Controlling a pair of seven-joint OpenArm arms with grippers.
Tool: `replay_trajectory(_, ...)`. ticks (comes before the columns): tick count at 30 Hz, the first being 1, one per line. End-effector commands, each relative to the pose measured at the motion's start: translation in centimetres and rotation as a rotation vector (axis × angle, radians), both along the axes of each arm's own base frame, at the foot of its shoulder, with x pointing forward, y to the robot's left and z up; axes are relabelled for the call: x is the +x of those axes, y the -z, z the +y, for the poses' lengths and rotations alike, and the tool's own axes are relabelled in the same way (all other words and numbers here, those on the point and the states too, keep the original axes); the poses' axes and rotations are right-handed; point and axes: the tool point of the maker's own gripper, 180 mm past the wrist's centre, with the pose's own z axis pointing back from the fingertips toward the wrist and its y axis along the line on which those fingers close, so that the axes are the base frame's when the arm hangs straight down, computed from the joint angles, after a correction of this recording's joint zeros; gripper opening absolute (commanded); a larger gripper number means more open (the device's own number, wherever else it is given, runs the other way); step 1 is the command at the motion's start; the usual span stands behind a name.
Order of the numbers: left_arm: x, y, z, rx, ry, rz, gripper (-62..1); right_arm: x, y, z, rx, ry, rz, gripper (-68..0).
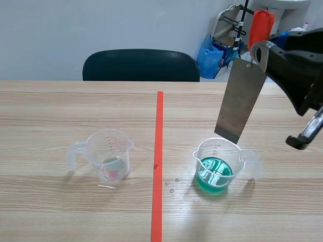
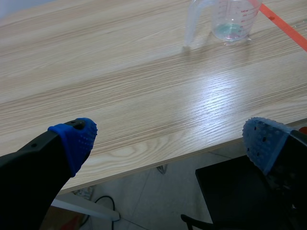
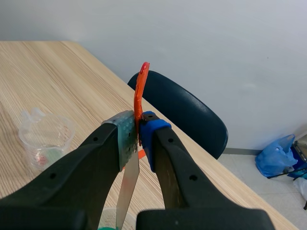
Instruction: Do the redox reaction experiment
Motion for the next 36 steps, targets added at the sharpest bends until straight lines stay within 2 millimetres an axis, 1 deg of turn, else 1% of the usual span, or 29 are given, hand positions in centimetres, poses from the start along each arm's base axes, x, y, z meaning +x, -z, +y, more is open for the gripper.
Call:
replay_trajectory(1,0.4,-0.5,0.1,-0.001,0.001,-0.025,1.4,-0.1,-1.4,0.1,0.018,-0.009,-0.043,-66.2)
replay_trajectory(22,0.4,-0.5,0.1,-0.001,0.001,-0.025,1.4,0.0,-1.3,0.1,0.014,-0.007,-0.039,-66.2)
replay_trajectory(30,0.4,-0.5,0.1,-0.001,0.002,-0.025,1.4,0.2,-0.6,-0.2,0.001,0.005,-0.012,-66.2)
replay_trajectory(36,0.4,-0.6,0.1,-0.001,0.001,-0.026,1.4,1.2,1.4,-0.5,0.025,0.011,0.037,-66.2)
